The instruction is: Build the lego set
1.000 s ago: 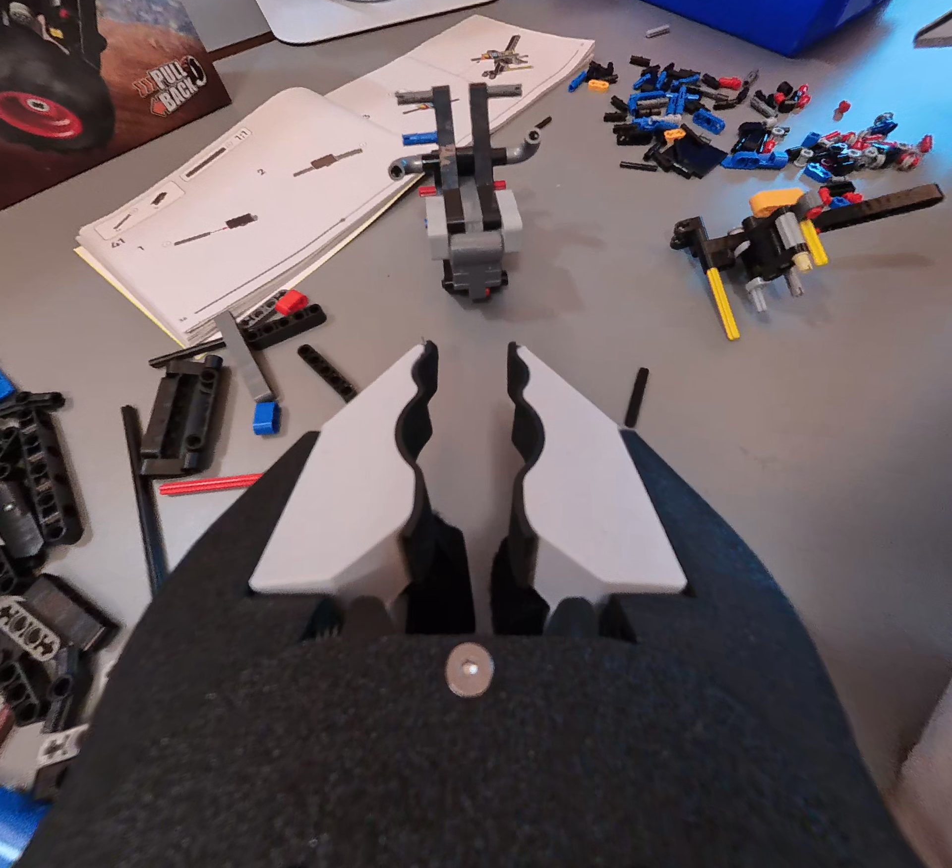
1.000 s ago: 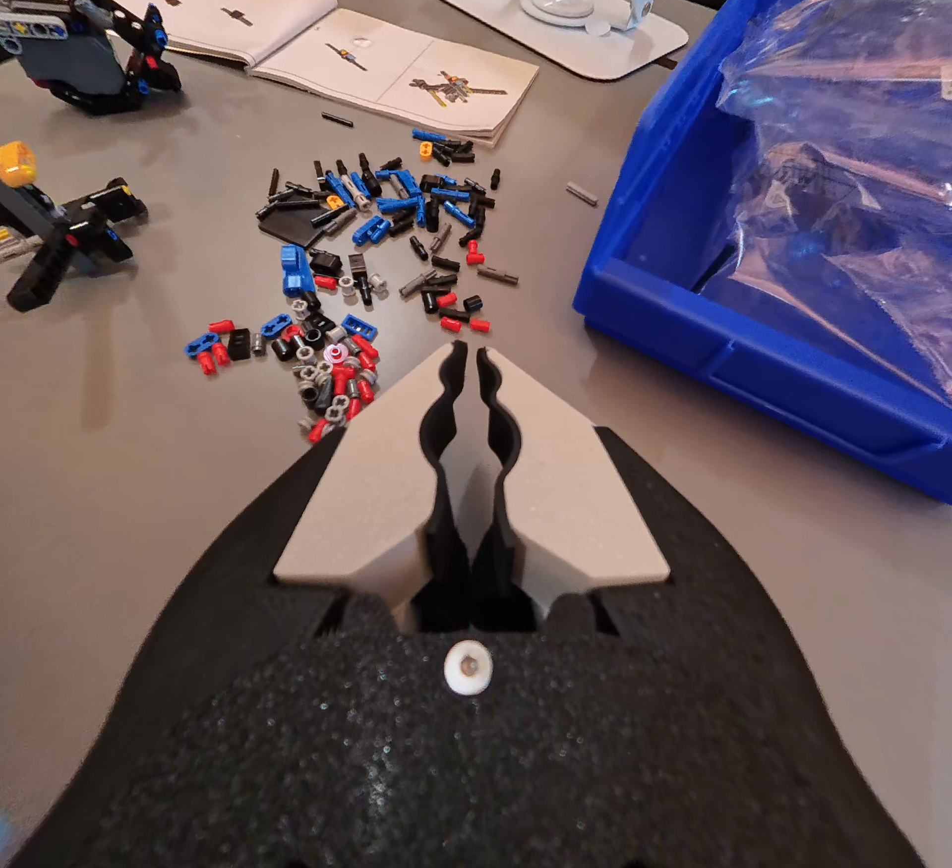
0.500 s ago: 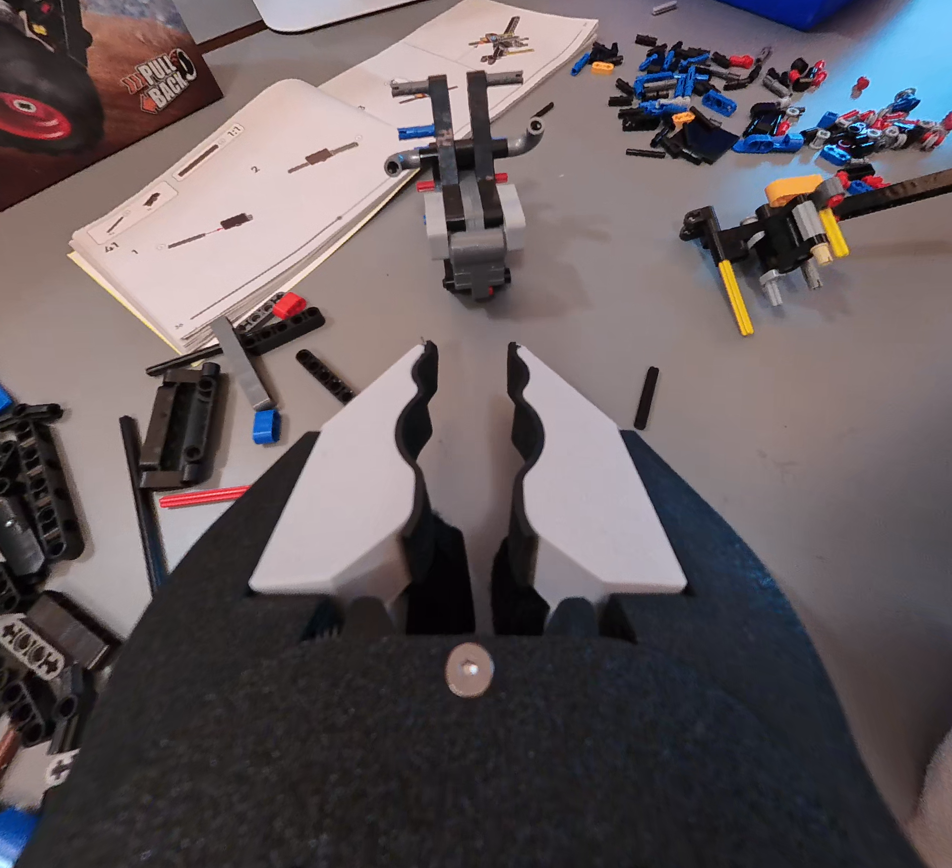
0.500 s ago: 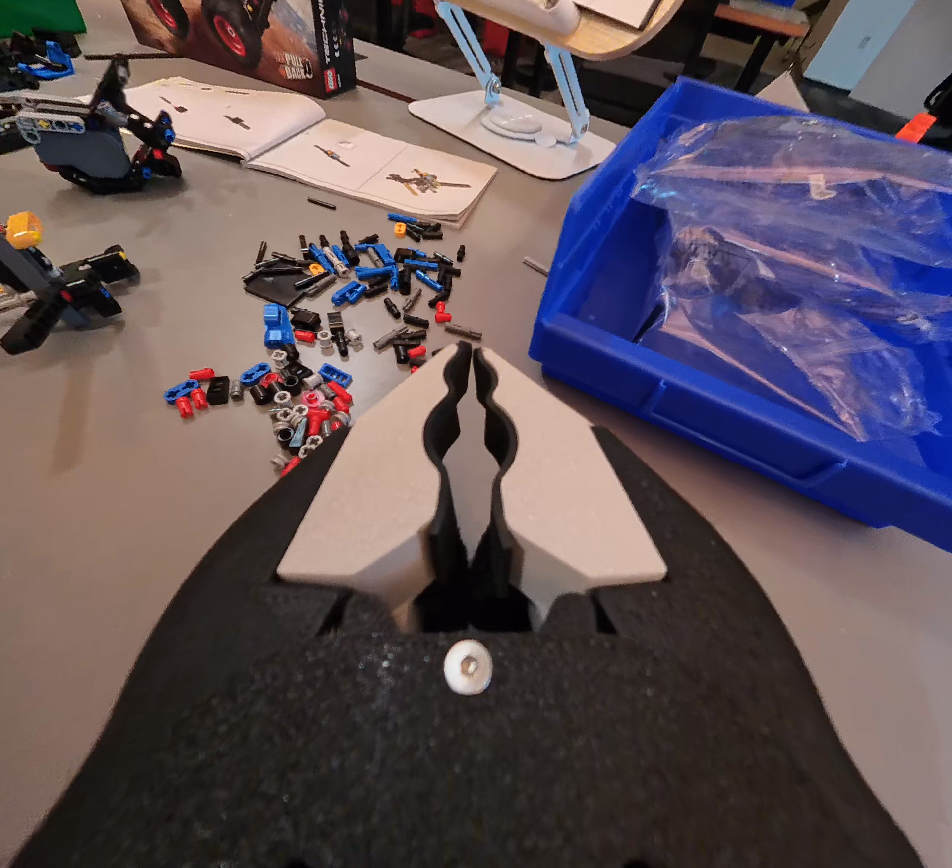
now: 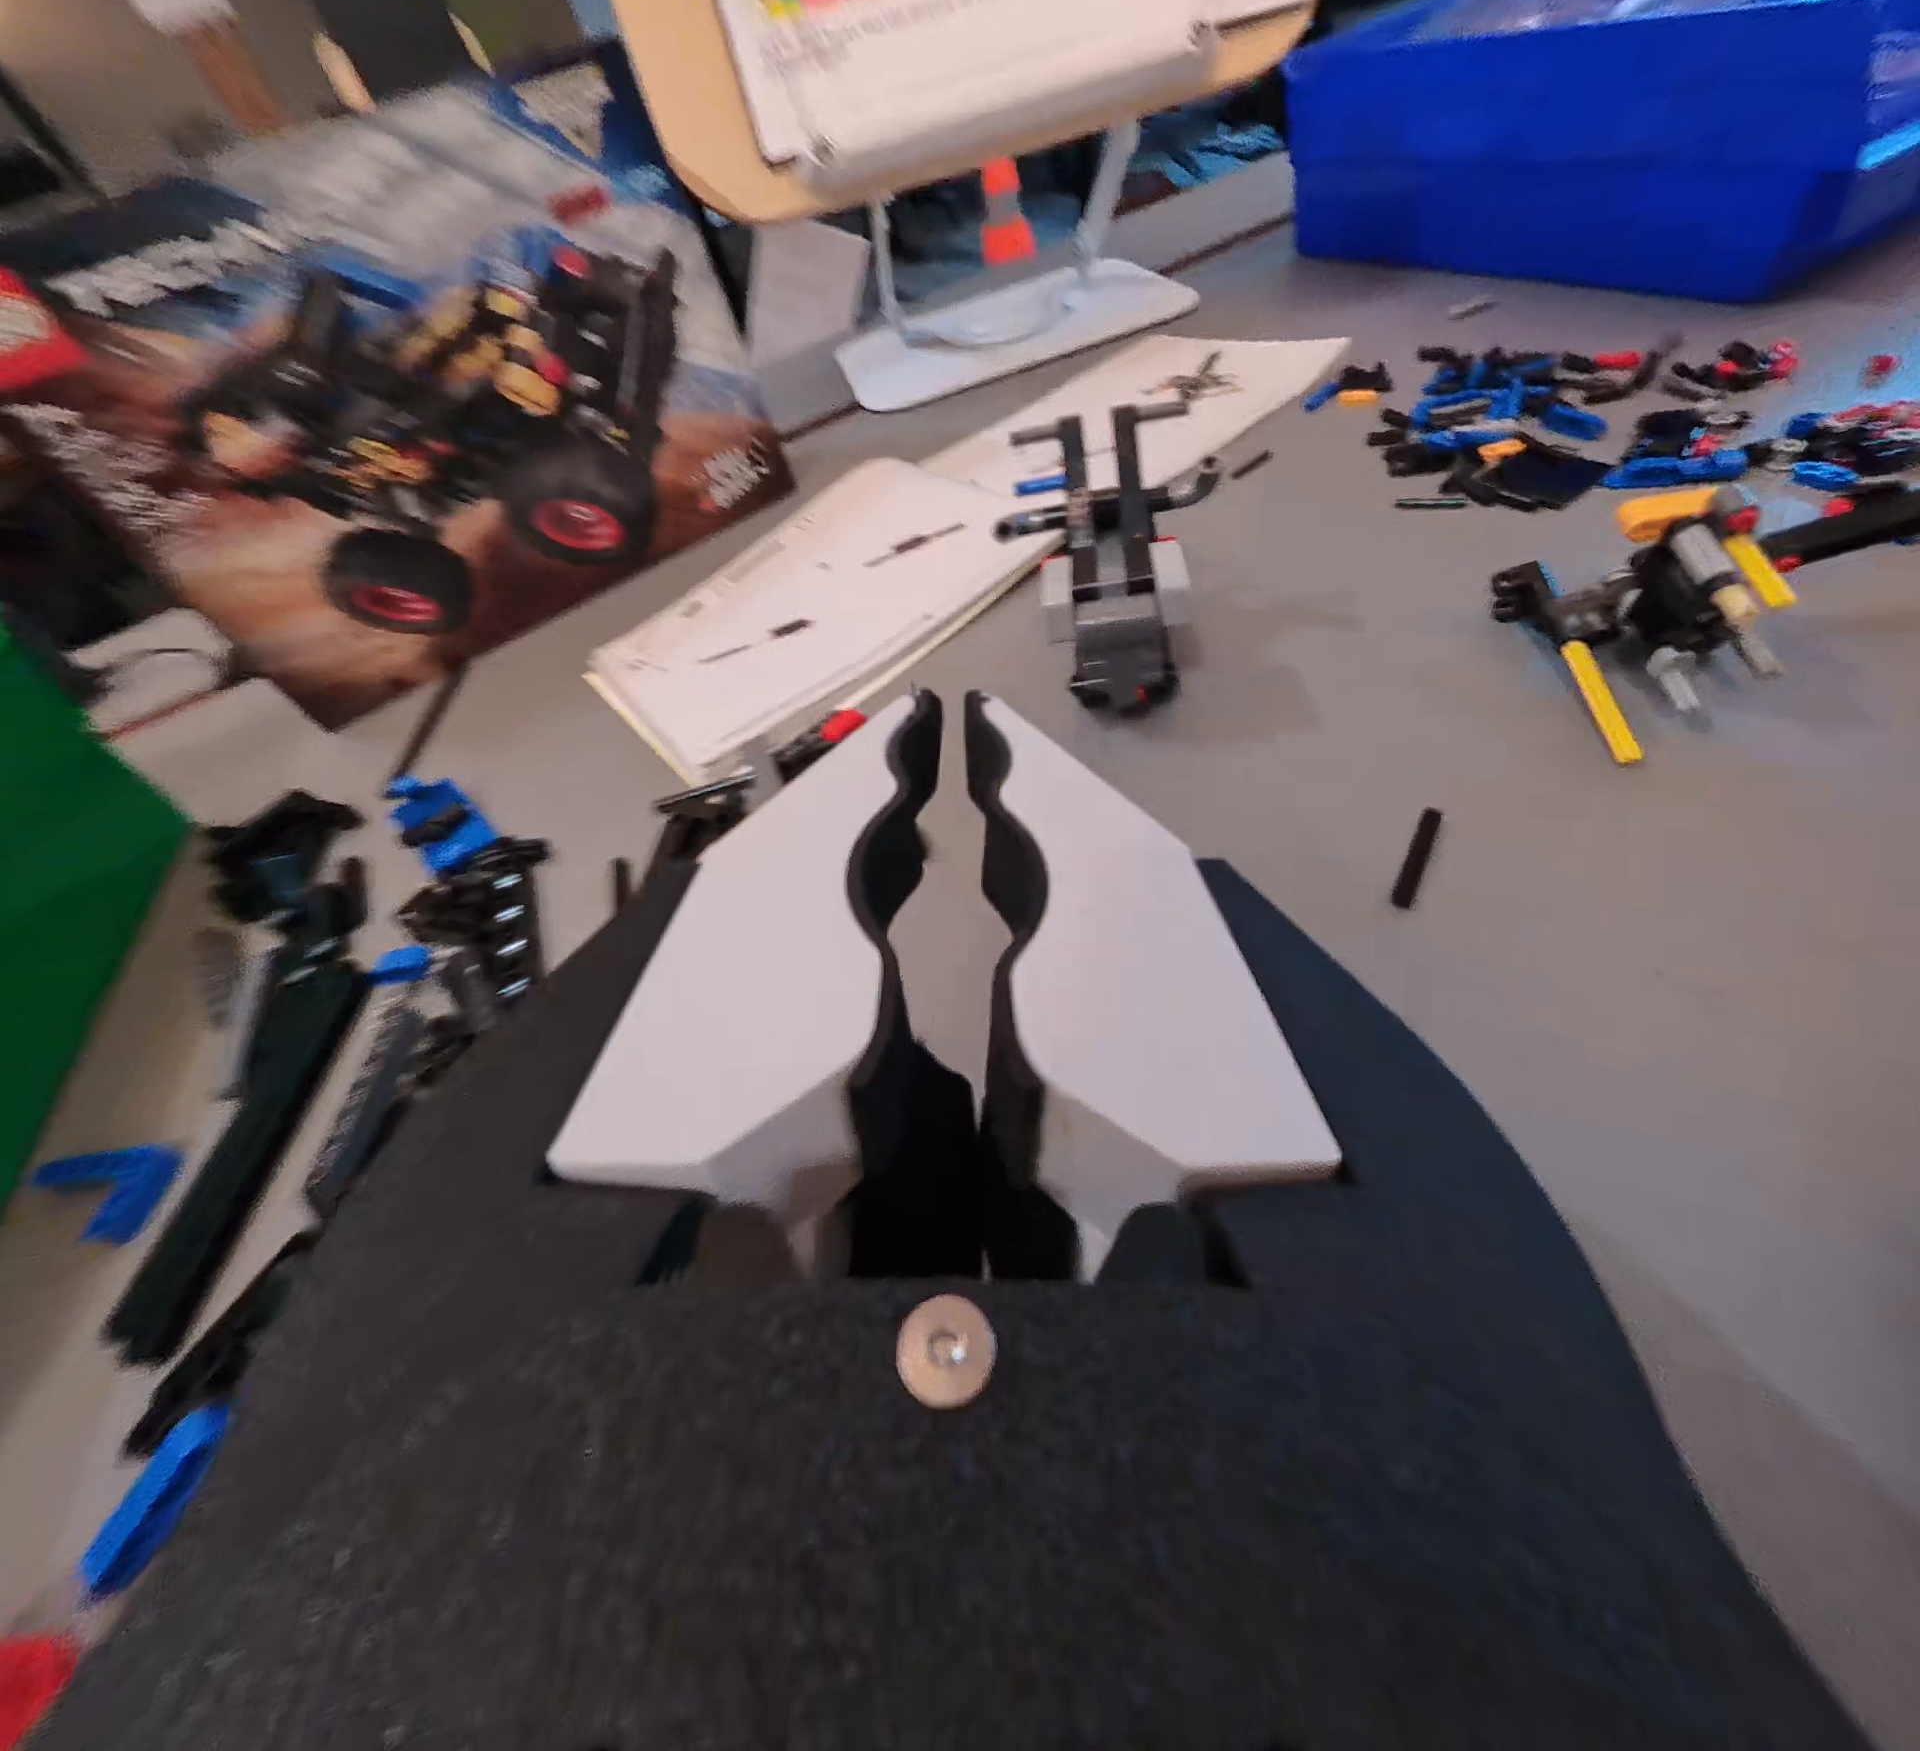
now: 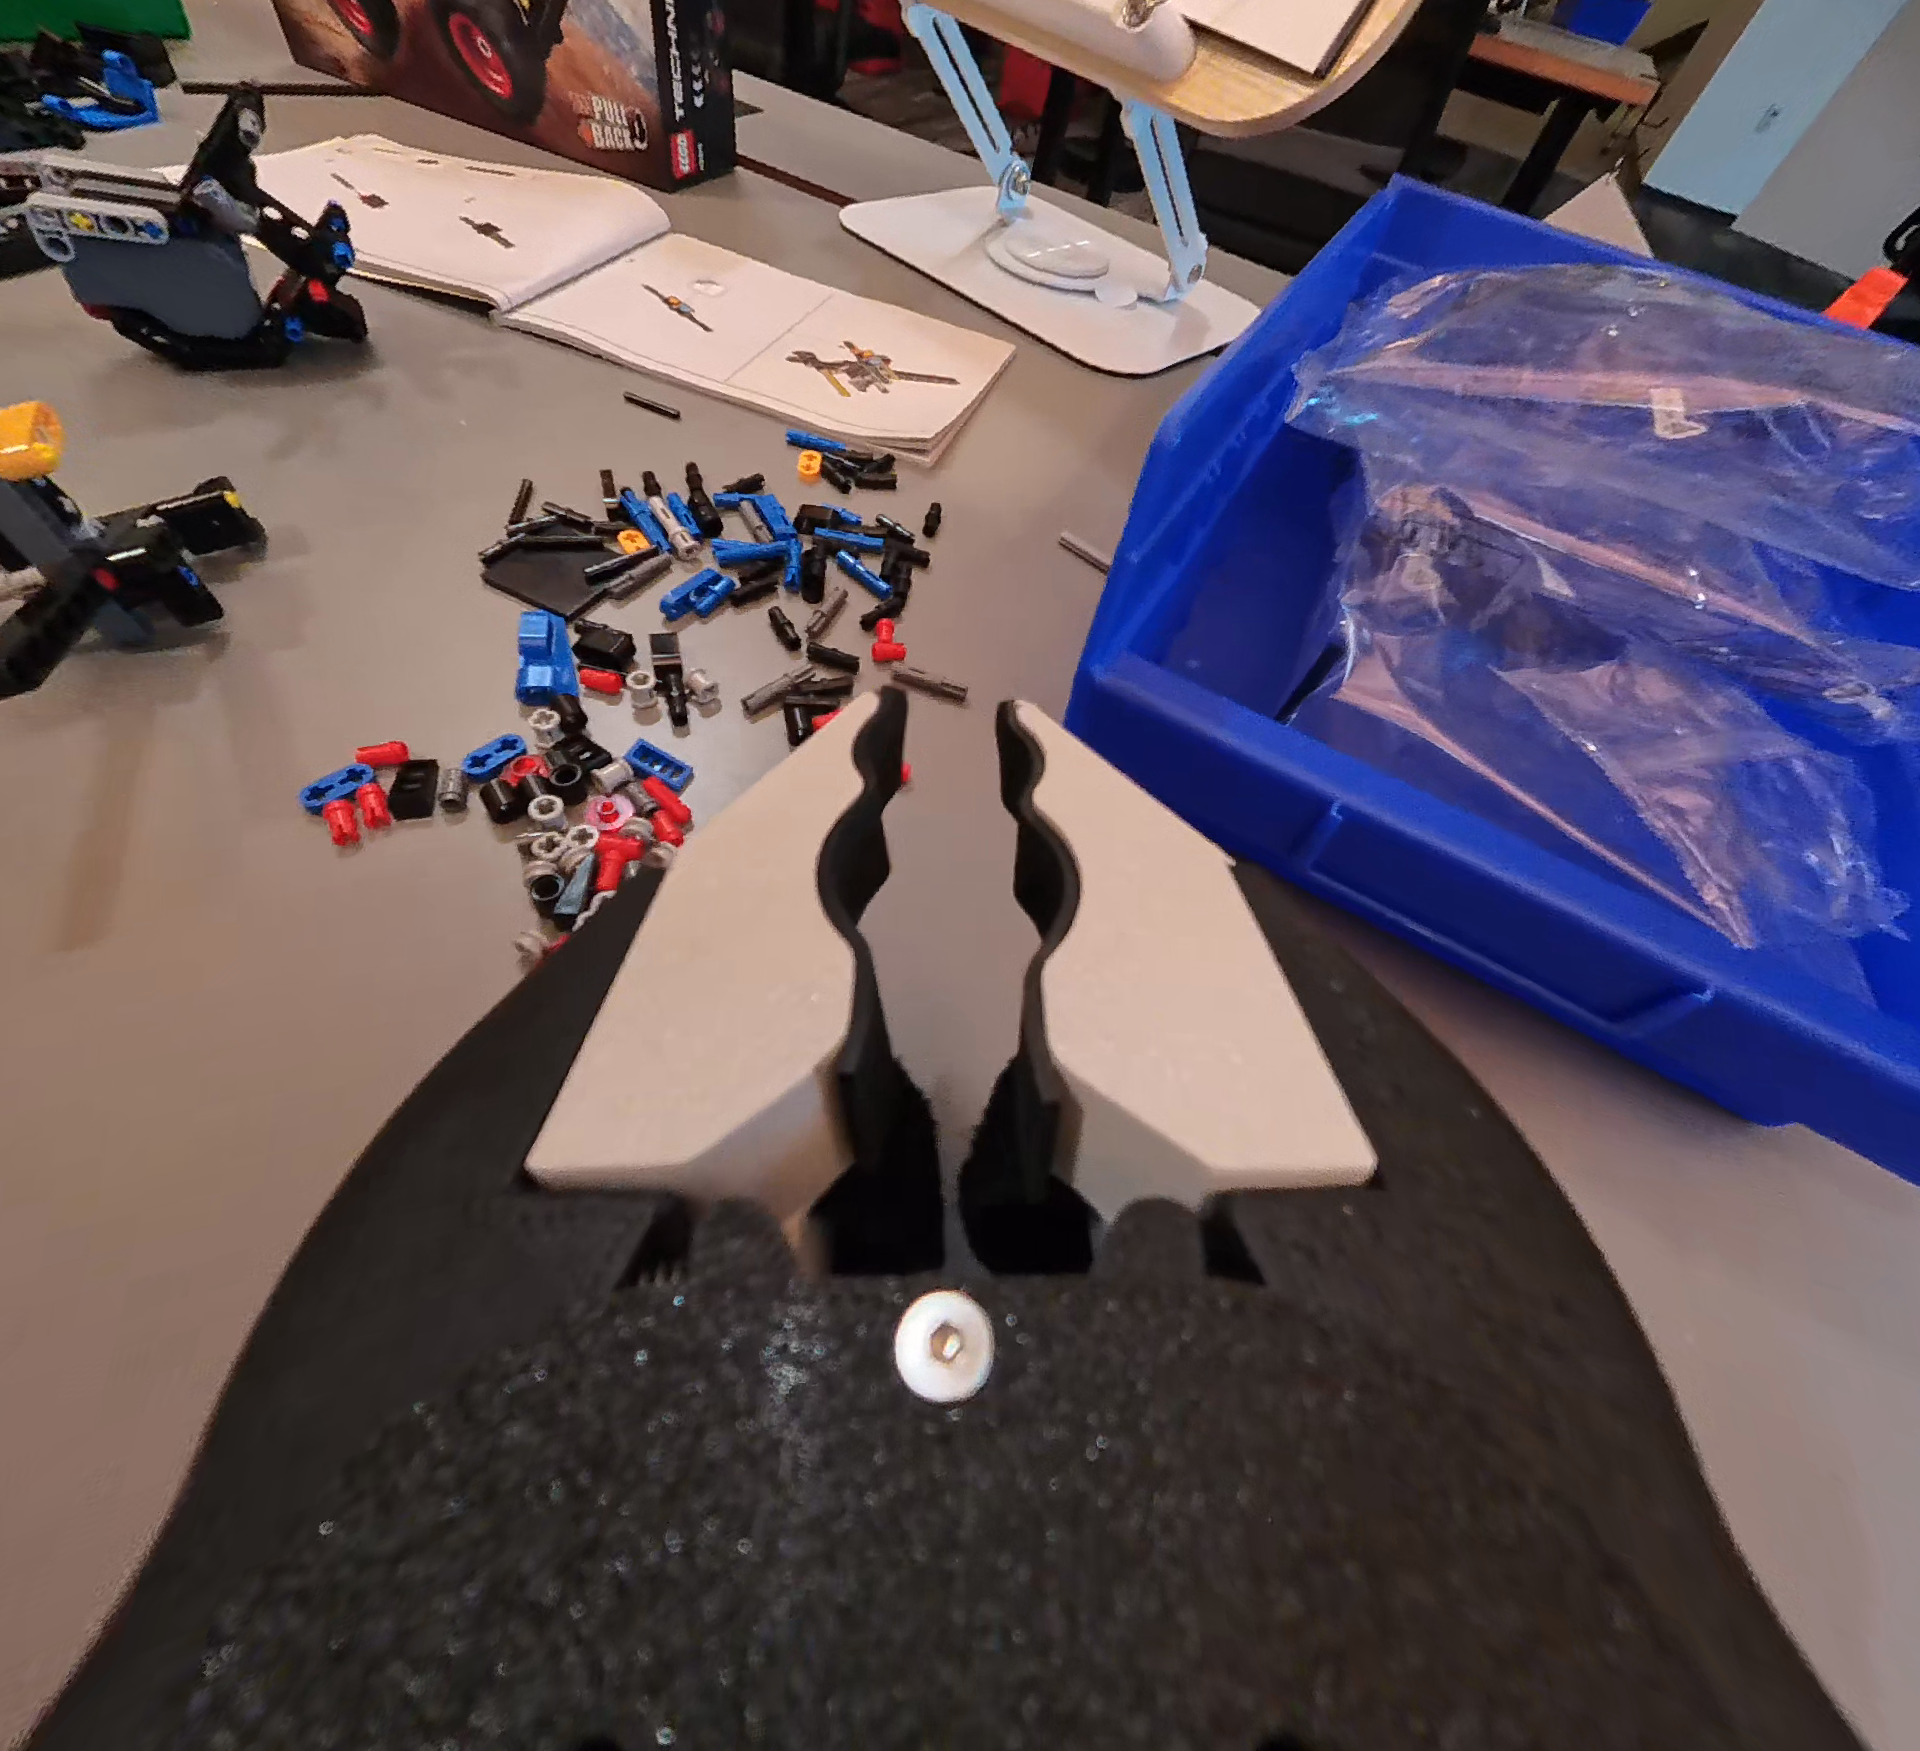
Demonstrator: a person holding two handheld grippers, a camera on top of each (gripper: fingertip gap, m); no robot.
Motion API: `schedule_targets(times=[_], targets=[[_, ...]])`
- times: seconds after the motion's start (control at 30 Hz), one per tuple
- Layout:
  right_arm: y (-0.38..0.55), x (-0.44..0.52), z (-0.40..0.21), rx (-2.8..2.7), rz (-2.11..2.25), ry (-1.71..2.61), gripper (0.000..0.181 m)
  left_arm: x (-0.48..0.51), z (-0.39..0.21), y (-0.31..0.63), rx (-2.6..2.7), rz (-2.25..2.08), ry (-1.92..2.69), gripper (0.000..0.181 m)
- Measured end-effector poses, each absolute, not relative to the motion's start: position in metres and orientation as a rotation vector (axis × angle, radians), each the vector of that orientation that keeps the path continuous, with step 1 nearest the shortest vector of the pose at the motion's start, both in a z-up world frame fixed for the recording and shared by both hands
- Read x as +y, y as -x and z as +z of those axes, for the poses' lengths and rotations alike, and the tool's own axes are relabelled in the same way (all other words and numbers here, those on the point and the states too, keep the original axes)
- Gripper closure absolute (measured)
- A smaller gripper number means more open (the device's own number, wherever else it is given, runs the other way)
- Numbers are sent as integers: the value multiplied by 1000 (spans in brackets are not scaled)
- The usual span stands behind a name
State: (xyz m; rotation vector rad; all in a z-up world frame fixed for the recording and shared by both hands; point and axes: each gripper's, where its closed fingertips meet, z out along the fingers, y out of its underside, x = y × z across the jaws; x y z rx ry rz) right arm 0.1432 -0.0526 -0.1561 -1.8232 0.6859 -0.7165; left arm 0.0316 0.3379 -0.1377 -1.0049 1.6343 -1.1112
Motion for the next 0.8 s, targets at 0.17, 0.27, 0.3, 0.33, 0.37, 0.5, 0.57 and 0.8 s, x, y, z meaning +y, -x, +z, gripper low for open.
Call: schedule_targets(times=[0.17, 0.27, 0.3, 0.33, 0.37, 0.5, 0.57, 0.8], targets=[[-145, -51, -160, 691, -703, 1848, 162, 362, -136, 1, 1568, -1018, 1001, 181], [-143, -47, -163, 669, -667, 1871, 163, 380, -143, 14, 1589, -990, 1063, 181], [-142, -46, -163, 665, -664, 1875, 163, 387, -147, 17, 1609, -976, 1083, 181], [-142, -46, -163, 662, -669, 1876, 163, 395, -149, 20, 1610, -957, 1102, 181], [-142, -46, -163, 658, -678, 1877, 163, 405, -150, 22, 1597, -939, 1117, 181], [-140, -45, -163, 641, -689, 1886, 165, 427, -146, 26, 1554, -970, 1149, 178], [-140, -45, -164, 642, -687, 1891, 165, 432, -143, 26, 1540, -1020, 1167, 176], [-141, -44, -168, 645, -687, 1915, 165, 440, -147, 22, 1558, -1052, 1221, 169]])
